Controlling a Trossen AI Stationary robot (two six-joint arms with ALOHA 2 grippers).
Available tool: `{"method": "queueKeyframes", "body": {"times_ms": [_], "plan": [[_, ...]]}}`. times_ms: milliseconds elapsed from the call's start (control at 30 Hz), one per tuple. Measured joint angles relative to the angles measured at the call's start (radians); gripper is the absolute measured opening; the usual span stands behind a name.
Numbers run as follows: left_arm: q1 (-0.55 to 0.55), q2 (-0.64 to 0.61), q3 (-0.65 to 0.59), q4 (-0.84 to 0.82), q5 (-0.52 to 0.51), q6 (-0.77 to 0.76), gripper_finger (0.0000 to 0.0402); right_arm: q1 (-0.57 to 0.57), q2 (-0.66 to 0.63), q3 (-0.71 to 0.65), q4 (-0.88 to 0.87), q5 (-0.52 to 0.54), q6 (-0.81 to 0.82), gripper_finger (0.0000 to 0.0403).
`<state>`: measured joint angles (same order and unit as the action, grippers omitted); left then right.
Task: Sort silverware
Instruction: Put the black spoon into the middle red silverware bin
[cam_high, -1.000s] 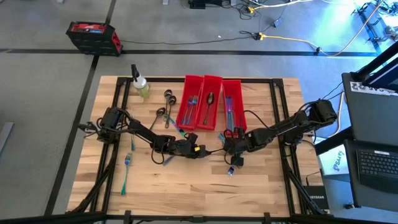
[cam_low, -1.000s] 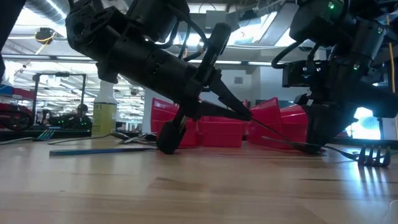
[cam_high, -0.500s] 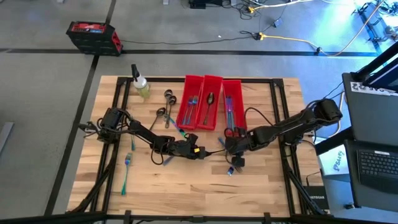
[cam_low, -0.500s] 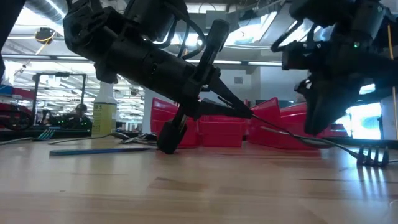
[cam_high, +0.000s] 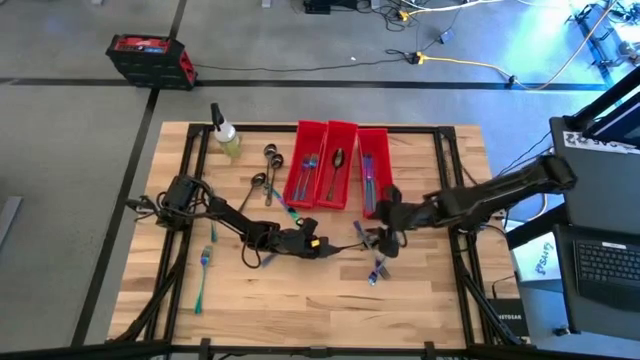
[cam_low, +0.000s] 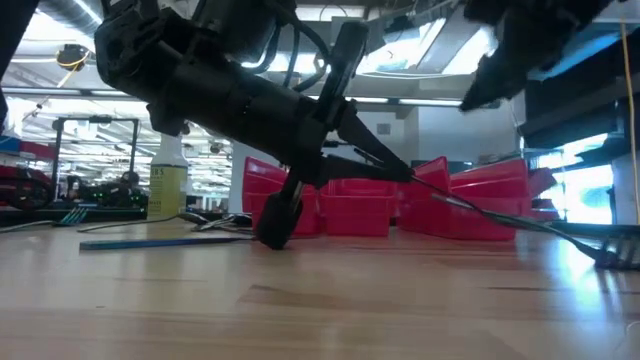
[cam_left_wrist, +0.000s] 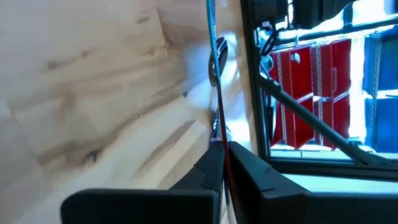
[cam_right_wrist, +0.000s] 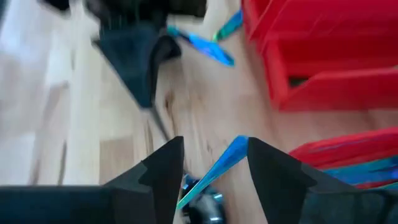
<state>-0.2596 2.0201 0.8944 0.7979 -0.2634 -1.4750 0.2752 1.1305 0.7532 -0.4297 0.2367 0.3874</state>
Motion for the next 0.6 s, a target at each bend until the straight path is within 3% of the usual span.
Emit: {"method": "queueKeyframes", "body": {"times_ms": [300, 600], "plan": [[0.013, -0.005, 0.006, -0.076, 0.012, 0.027, 0.0, 0.0, -0.094, 0.0, -0.042, 0.025, 0.001, 0.0163], [0.021, -0.006, 0.005, -0.099, -0.034, 0.205, 0.0, 0.0, -0.094, 0.001, -0.08, -0.011, 0.008, 0.0163]]}}
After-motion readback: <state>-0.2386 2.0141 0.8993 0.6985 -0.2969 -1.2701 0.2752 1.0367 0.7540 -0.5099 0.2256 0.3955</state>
